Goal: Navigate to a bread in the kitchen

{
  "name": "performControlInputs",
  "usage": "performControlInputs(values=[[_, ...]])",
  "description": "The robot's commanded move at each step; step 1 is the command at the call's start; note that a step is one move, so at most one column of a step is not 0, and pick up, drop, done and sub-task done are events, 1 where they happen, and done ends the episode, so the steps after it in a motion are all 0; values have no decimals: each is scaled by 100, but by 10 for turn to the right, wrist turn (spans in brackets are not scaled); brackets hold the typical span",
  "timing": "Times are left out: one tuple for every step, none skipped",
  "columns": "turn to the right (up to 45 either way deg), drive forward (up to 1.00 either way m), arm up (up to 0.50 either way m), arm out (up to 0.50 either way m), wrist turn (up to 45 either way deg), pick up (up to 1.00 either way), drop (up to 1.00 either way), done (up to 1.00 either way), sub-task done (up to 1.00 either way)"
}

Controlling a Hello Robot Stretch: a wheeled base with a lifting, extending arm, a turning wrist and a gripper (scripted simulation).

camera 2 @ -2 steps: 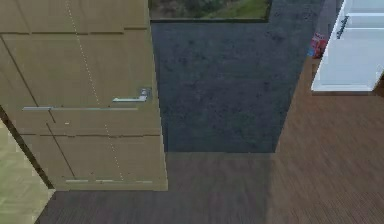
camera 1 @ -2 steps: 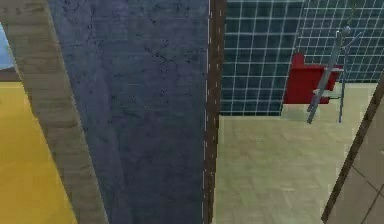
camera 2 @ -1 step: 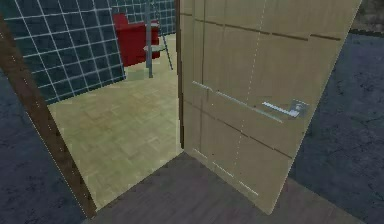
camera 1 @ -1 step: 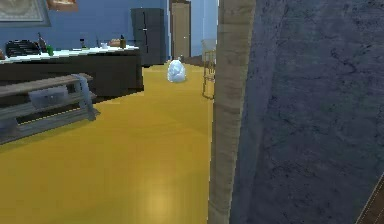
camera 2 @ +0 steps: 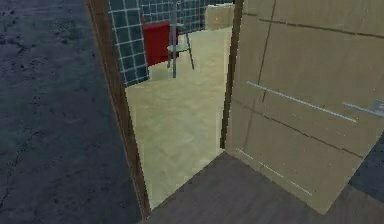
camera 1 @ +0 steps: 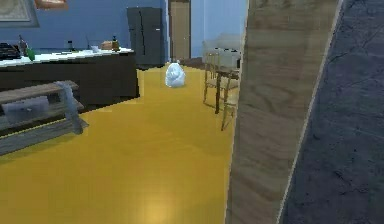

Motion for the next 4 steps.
performControlInputs(values=[[-210,0,0,0,0,0,0,0,0],[0,100,0,0,0,0,0,0,0],[0,100,0,0,0,0,0,0,0],[-30,0,0,0,0,0,0,0,0]])
